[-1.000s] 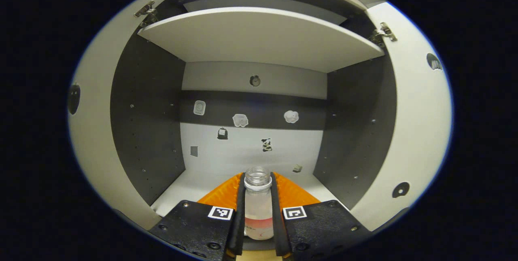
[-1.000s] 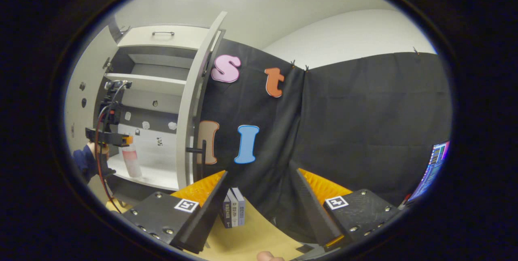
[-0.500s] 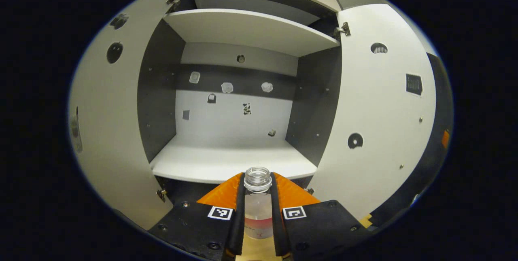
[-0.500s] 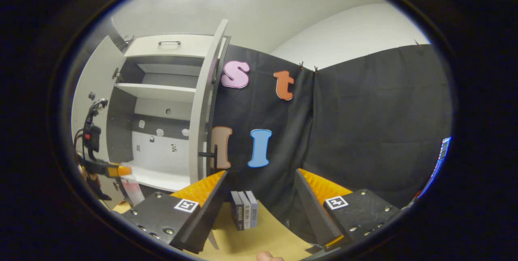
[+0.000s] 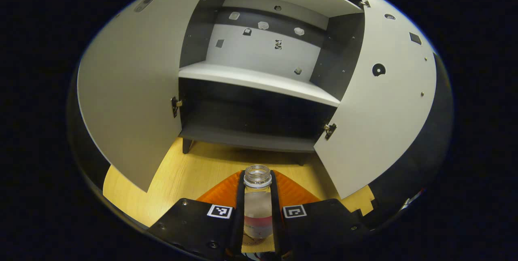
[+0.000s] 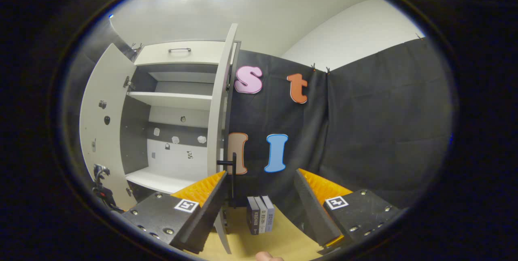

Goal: Grasp the bottle in the cabinet with the left hand and place it on the coaster, then close the right door with the right hand and the left door with the left hand.

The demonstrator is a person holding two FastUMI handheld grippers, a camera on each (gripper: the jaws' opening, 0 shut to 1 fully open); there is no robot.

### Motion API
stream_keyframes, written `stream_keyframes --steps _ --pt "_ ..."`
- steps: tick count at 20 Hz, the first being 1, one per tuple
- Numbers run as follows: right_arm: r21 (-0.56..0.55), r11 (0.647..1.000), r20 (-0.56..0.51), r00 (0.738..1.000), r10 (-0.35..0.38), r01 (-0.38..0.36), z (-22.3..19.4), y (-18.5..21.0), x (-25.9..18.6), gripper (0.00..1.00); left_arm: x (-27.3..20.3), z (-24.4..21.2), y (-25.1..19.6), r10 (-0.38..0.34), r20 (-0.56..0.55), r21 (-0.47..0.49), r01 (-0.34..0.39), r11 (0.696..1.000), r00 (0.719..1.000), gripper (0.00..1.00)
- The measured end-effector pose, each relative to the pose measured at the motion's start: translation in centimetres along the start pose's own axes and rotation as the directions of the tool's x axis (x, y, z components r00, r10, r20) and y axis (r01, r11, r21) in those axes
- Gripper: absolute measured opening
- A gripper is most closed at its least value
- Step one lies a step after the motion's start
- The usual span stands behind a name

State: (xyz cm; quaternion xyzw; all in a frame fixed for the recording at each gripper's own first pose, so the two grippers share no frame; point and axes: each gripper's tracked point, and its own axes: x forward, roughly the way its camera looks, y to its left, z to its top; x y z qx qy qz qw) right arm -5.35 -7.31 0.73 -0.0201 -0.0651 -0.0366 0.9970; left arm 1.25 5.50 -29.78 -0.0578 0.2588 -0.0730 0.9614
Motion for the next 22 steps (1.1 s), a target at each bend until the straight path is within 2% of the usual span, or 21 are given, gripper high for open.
stream_keyframes --steps 6,10,11,12,14,15,16,17,18,19,22 --pt "-0.017 1.0 0.008 1.0 0.0 0.0 0.1 -0.2 0.3 0.98 1.6 -4.3 1.1 0.021 0.011 -0.03 -0.021 0.999 1.0 0.31" --pt "-0.016 1.0 -0.002 1.0 -0.007 0.007 -0.3 -0.5 1.0 0.98 2.6 -6.5 1.5 0.043 -0.019 -0.015 -0.043 0.999 0.999 0.31" --pt "-0.015 1.0 -0.005 1.0 -0.008 0.008 -0.4 -0.4 1.2 0.93 2.7 -6.8 1.6 0.045 -0.021 -0.009 -0.045 0.999 0.999 0.32" --pt "-0.015 1.0 -0.008 1.0 -0.007 0.007 -0.4 -0.4 1.3 0.98 2.8 -7.0 1.7 0.047 -0.022 -0.005 -0.047 0.999 0.999 0.32" --pt "-0.019 1.0 -0.008 1.0 -0.008 0.008 -0.6 -0.4 1.4 0.98 3.1 -7.3 1.8 0.055 -0.021 -0.009 -0.055 0.998 0.998 0.35" --pt "-0.022 1.0 -0.007 1.0 -0.007 0.007 -0.7 -0.4 1.5 0.98 3.1 -7.6 1.9 0.059 -0.021 -0.011 -0.06 0.998 0.998 0.32" --pt "-0.024 1.0 -0.007 1.0 -0.005 0.004 -0.8 -0.3 1.5 0.94 3.0 -7.8 2.0 0.063 -0.026 -0.01 -0.063 0.998 0.998 0.32" --pt "-0.026 1.0 -0.009 1.0 -0.001 0.0 -0.8 -0.2 1.5 0.94 2.9 -7.7 1.8 0.062 -0.014 -0.01 -0.062 0.998 0.998 0.33" --pt "-0.027 1.0 -0.01 1.0 0.002 -0.003 -0.9 -0.1 1.6 0.98 2.9 -7.7 1.7 0.06 -0.007 -0.007 -0.06 0.998 0.998 0.34" --pt "-0.028 1.0 -0.012 1.0 0.005 -0.006 -1.0 0.0 1.6 0.94 2.8 -7.8 1.7 0.059 -0.007 -0.005 -0.059 0.998 0.998 0.36" --pt "-0.027 1.0 -0.017 1.0 0.016 -0.016 -1.3 0.3 1.9 0.94 2.5 -8.2 1.2 0.045 -0.016 -0.016 -0.046 0.999 0.999 0.4"
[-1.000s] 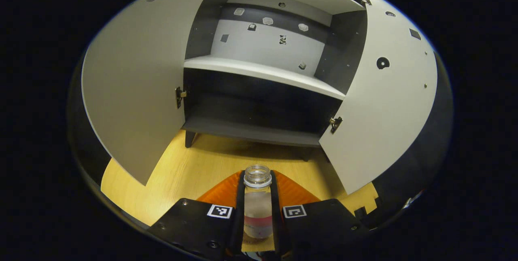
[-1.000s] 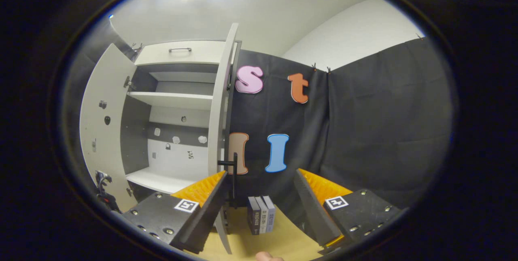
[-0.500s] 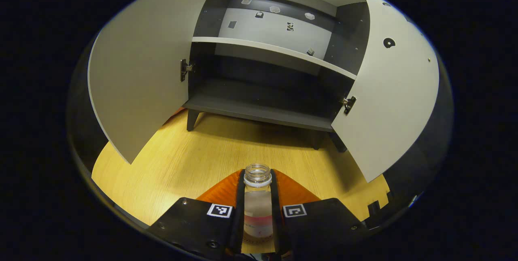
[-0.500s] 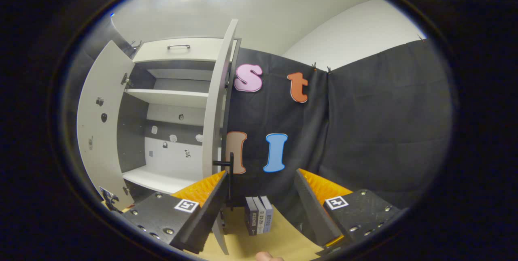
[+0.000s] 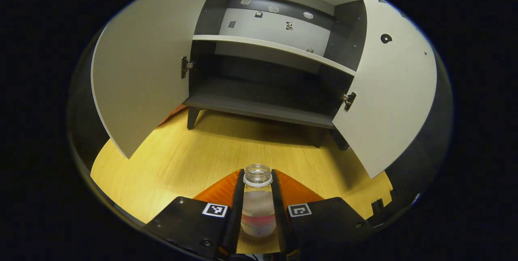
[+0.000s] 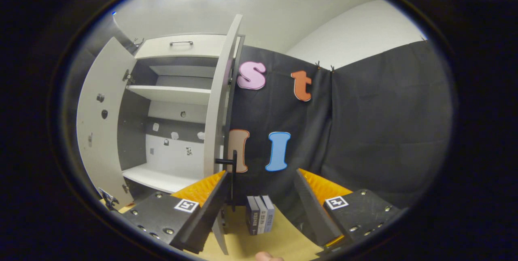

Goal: Grasp the bottle in the cabinet with the left hand and place it on the coaster, then close the right door with the right hand and the left door with the left hand.

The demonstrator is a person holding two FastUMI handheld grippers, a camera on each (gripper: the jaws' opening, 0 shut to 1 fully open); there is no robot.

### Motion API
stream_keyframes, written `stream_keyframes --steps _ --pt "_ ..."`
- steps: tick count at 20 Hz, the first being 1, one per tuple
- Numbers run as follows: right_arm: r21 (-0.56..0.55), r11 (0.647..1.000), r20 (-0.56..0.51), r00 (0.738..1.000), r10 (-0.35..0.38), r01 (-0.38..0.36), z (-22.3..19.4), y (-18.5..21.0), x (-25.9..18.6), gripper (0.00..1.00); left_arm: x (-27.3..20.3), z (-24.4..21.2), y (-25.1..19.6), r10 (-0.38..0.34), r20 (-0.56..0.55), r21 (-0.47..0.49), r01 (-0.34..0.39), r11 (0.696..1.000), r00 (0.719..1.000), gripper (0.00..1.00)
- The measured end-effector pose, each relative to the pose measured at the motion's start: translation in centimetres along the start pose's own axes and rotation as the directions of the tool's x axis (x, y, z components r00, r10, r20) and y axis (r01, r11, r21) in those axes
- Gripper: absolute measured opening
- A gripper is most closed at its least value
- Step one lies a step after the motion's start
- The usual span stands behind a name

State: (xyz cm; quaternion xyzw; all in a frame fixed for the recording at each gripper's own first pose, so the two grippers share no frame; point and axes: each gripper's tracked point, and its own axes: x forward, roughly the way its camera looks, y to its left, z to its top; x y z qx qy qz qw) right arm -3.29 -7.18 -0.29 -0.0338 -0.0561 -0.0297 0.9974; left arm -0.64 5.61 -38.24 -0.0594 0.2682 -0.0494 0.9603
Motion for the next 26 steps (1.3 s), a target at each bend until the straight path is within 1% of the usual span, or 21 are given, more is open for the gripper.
stream_keyframes --steps 1,3,5,6,7,9,13,14,15,16,17,19,20,23,26 --pt "0.0 1.0 -0.002 1.0 0.004 -0.004 0.0 0.2 0.0 0.94 -0.2 -0.2 0.0 -0.001 -0.012 -0.006 0.001 1.0 1.0 0.44" --pt "-0.001 1.0 -0.005 1.0 0.009 -0.009 -0.2 0.3 0.1 0.94 -0.5 -0.3 -0.1 0.0 -0.015 -0.006 0.0 1.0 1.0 0.55" --pt "-0.001 1.0 -0.009 1.0 0.014 -0.014 -0.4 0.5 0.0 0.94 -0.8 -0.6 -0.2 -0.004 -0.02 -0.012 0.003 1.0 1.0 0.55" --pt "-0.002 1.0 -0.011 1.0 0.016 -0.016 -0.4 0.5 -0.1 0.94 -0.9 -0.6 -0.4 -0.009 -0.023 -0.02 0.008 1.0 1.0 0.64" --pt "-0.002 1.0 -0.012 1.0 0.017 -0.017 -0.5 0.5 -0.1 0.94 -1.1 -0.7 -0.4 -0.009 -0.025 -0.024 0.008 1.0 1.0 0.64" --pt "0.001 1.0 -0.011 1.0 0.018 -0.018 -0.6 0.5 0.2 0.94 -1.3 -0.8 -0.2 -0.002 -0.029 -0.028 0.001 1.0 1.0 0.73" --pt "0.01 1.0 -0.012 1.0 0.016 -0.016 -0.6 0.2 -0.1 0.94 -2.0 -0.1 -0.4 -0.003 -0.024 -0.04 0.002 0.999 1.0 0.73" --pt "0.012 1.0 -0.013 1.0 0.014 -0.014 -0.7 0.2 -0.2 0.98 -2.1 0.3 -0.4 -0.007 -0.013 -0.039 0.007 0.999 1.0 0.73" --pt "0.016 1.0 -0.013 1.0 0.013 -0.013 -0.7 0.1 -0.2 0.94 -2.2 0.4 -0.4 -0.009 -0.009 -0.035 0.009 0.999 1.0 0.73" --pt "0.02 1.0 -0.015 1.0 0.014 -0.013 -0.8 0.1 -0.2 0.98 -2.1 0.4 -0.5 -0.013 -0.008 -0.029 0.013 0.999 1.0 0.73" --pt "0.022 1.0 -0.016 1.0 0.014 -0.014 -0.8 0.1 -0.3 0.94 -2.0 0.4 -0.4 -0.015 -0.005 -0.021 0.014 1.0 1.0 0.73" --pt "0.024 1.0 -0.018 1.0 0.014 -0.014 -0.9 0.0 -0.4 0.94 -1.4 -0.1 0.1 0.001 -0.013 -0.004 -0.001 1.0 1.0 0.73" --pt "0.022 1.0 -0.017 1.0 0.014 -0.013 -0.8 -0.1 -0.4 0.98 -1.2 -0.4 0.2 0.007 -0.028 -0.007 -0.007 1.0 1.0 0.73" --pt "0.009 1.0 -0.015 1.0 0.005 -0.005 -0.8 -0.5 -0.5 0.98 -0.9 -0.4 -0.2 0.004 -0.032 -0.043 -0.005 0.999 0.999 0.73" --pt "0.007 1.0 -0.022 1.0 0.006 -0.006 -0.9 -0.5 -0.7 0.98 -0.3 -0.4 0.4 0.028 -0.038 -0.051 -0.03 0.998 0.999 0.73"
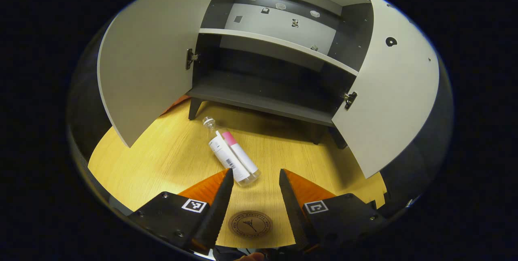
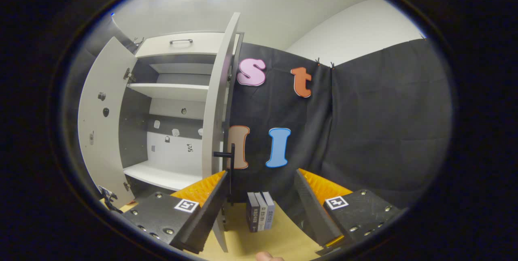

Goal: Grasp the bottle in the cabinet with the left hand and place it on the coaster, then close the right door with the right hand and the left door with the left hand.

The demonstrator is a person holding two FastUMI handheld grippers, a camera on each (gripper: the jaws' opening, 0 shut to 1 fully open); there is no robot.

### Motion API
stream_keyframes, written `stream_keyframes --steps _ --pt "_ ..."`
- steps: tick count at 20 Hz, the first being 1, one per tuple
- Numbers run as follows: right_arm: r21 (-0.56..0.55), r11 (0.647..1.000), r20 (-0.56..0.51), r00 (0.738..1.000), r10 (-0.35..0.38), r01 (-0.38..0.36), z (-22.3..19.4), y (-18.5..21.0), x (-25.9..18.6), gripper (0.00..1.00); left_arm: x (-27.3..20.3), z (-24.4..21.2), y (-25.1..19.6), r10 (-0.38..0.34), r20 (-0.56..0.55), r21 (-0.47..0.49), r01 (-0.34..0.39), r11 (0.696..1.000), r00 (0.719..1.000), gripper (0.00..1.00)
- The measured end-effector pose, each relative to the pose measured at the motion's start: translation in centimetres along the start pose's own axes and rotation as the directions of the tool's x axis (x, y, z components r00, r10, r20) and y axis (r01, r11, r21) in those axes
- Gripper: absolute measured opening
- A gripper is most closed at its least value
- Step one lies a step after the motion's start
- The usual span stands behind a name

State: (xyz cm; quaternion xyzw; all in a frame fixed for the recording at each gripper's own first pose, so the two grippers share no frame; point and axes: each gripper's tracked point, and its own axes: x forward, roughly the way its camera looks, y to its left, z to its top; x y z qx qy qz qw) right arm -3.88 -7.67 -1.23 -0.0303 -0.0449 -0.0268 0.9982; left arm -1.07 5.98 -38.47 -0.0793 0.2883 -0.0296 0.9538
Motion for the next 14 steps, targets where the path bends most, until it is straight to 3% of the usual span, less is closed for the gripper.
stream_keyframes --steps 8,14 --pt "-0.024 1.0 -0.009 1.0 0.003 -0.004 -0.6 1.5 0.1 0.98 4.7 2.8 0.9 0.042 -0.043 -0.102 -0.046 0.994 0.998 0.73" --pt "-0.069 0.994 -0.023 0.996 -0.089 0.087 -1.0 -0.4 0.6 0.98 10.9 3.4 1.4 0.057 -0.134 -0.18 -0.081 0.98 0.989 0.73"
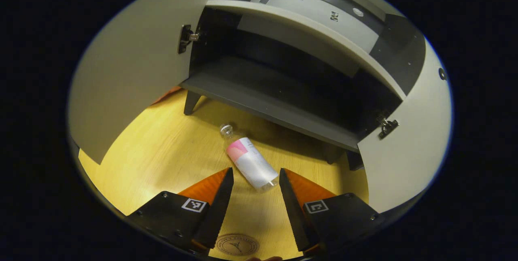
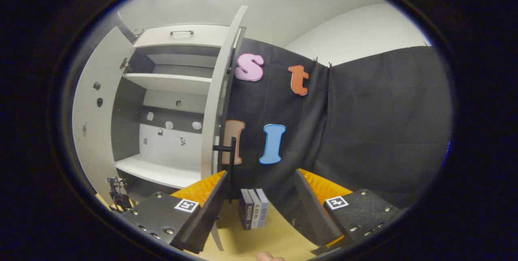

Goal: Grasp the bottle in the cabinet with the left hand and place it on the coaster, then close the right door with the right hand and the left door with the left hand.

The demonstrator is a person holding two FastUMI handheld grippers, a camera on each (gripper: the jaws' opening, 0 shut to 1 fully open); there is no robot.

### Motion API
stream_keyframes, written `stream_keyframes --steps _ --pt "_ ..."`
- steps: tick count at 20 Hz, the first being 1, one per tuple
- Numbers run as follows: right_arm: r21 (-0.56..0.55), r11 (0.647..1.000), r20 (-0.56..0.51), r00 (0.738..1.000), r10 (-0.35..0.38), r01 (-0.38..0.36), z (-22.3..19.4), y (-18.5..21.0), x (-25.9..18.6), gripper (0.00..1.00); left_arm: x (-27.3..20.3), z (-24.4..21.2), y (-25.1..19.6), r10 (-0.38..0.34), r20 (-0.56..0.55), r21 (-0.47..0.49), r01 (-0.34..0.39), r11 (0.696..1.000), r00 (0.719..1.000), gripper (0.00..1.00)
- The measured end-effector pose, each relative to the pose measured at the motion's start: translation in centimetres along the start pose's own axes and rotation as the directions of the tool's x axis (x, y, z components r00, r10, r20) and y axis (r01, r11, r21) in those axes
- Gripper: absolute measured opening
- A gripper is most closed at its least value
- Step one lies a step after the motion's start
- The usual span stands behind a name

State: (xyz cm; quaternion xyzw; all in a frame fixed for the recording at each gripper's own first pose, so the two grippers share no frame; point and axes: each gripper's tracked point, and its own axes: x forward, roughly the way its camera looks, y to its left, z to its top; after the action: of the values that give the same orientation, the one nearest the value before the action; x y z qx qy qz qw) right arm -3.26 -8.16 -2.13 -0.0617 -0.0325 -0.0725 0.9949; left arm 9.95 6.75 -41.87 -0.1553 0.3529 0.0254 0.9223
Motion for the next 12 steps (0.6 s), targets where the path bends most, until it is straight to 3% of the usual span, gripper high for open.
stream_keyframes --steps 7,12 --pt "-0.078 0.99 -0.041 0.992 -0.123 0.12 -1.4 -2.8 0.9 0.98 6.5 -0.1 0.3 0.053 -0.066 -0.141 -0.062 0.988 0.996 0.74" --pt "-0.136 0.982 -0.064 0.988 -0.143 0.134 -1.9 -2.8 1.5 0.94 9.4 -0.7 1.1 0.129 -0.088 -0.196 -0.144 0.97 0.988 0.74"
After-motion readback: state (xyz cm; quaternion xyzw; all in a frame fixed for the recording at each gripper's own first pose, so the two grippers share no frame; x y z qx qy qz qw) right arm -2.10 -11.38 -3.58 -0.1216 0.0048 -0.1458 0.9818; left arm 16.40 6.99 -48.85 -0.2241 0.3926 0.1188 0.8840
